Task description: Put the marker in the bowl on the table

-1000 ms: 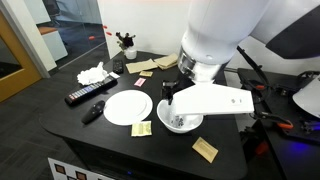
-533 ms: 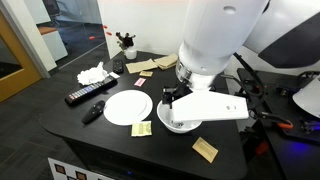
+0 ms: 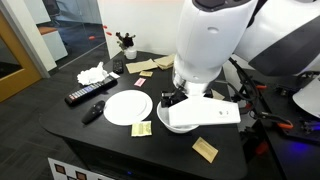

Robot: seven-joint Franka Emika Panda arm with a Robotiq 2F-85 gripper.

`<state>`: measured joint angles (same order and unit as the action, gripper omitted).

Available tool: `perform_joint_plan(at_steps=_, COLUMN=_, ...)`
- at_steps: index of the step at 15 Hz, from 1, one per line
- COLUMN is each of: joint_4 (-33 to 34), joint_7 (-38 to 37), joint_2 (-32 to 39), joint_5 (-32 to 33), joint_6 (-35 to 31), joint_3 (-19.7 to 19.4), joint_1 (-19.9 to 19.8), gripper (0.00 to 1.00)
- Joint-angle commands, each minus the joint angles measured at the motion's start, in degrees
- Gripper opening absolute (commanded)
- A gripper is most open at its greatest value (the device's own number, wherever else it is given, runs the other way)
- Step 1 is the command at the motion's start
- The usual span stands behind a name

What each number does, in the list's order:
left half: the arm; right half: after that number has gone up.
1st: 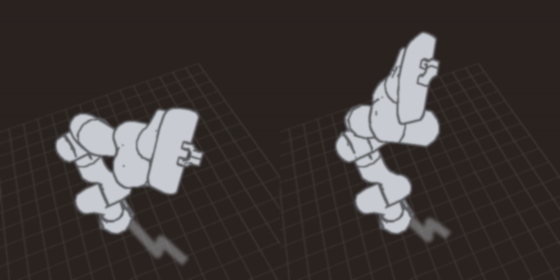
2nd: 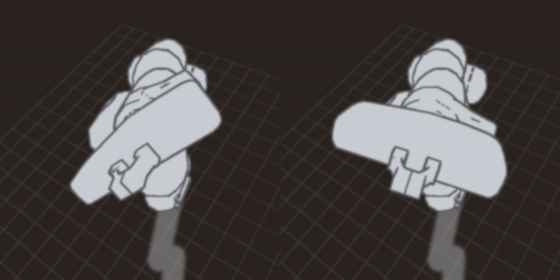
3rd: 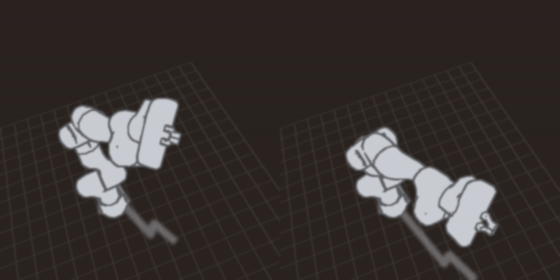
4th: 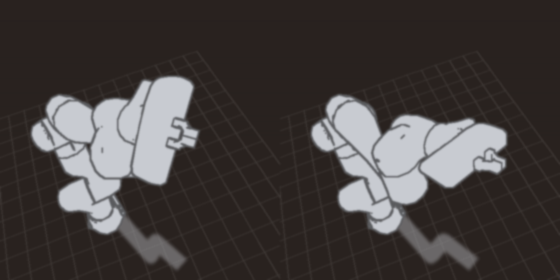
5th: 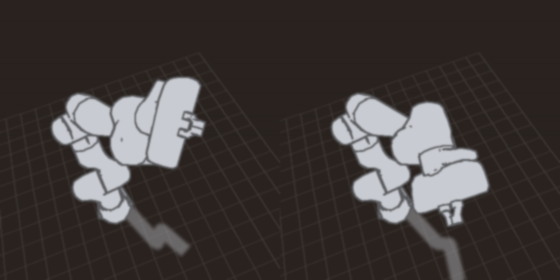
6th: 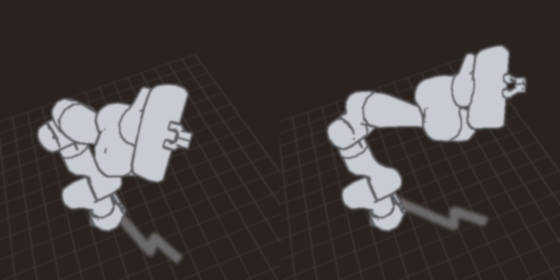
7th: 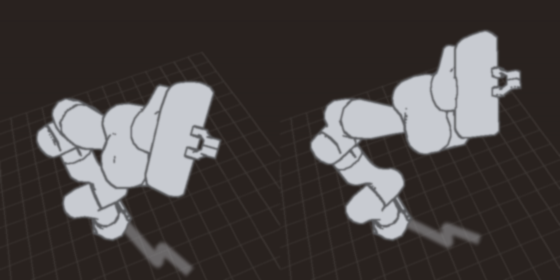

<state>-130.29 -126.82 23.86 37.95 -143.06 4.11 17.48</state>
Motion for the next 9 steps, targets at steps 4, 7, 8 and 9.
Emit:
perform_joint_plan(at_steps=4, joint_4=2.56, joint_7=-1.24, joint_2=2.5, joint_5=-1.16, joint_6=0.72, joint_3=-2.02, joint_1=2.17, gripper=0.81)
perform_joint_plan(at_steps=7, joint_4=3.26, joint_7=-0.99, joint_2=3.31, joint_5=-1.87, joint_6=0.81, joint_3=-2.33, joint_1=2.48, gripper=0.8)
perform_joint_plan(at_steps=8, joint_4=3.5, joint_7=-0.98, joint_2=3.6, joint_5=-2.09, joint_6=0.86, joint_3=-2.44, joint_1=2.58, gripper=0.76)
perform_joint_plan(at_steps=9, joint_4=3.72, joint_7=-0.99, joint_2=3.81, joint_5=-2.19, joint_6=0.89, joint_3=-2.55, joint_1=2.69, gripper=0.61)
